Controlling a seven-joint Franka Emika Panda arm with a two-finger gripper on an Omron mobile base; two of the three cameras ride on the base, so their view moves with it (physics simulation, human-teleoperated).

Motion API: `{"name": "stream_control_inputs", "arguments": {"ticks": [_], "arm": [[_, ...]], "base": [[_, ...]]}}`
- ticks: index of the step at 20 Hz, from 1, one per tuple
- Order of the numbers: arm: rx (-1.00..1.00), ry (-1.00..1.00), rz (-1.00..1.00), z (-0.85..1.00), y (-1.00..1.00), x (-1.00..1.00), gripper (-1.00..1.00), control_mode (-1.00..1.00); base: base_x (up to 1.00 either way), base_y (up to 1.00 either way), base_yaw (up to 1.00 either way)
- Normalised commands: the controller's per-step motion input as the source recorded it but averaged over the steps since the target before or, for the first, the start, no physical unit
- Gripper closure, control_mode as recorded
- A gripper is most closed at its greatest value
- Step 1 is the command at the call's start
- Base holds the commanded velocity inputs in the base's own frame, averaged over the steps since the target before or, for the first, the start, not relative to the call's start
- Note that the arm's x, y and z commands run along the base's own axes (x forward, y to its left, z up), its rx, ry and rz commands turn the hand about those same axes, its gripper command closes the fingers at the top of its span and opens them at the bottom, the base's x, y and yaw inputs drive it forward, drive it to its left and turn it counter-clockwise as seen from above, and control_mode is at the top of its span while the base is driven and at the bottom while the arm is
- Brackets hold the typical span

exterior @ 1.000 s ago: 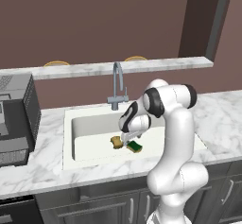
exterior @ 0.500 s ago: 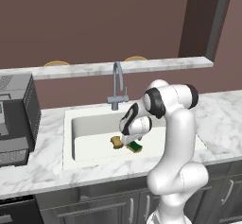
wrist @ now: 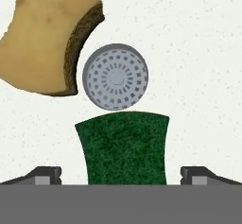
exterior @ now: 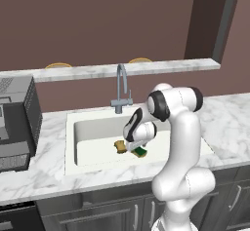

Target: Pick up the sponge and sponge from the sink, and place them back in the cabinet, and close the cabinet doors.

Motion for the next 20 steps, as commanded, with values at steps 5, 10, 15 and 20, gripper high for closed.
{"name": "stream_control_inputs", "arguments": {"ticks": [5,10,15,20], "arm": [[0.00,0.00,0.00,-0.17,0.00,0.00,-1.00,-1.00],[0.00,0.00,0.00,-0.18,0.00,0.00,-1.00,-1.00],[0.00,0.00,0.00,-0.18,0.00,0.00,-1.00,-1.00],[0.00,0.00,0.00,-0.16,0.00,0.00,1.00,-1.00]], "base": [[0.00,0.00,0.00],[0.00,0.00,0.00],[0.00,0.00,0.00],[0.00,0.00,0.00]]}}
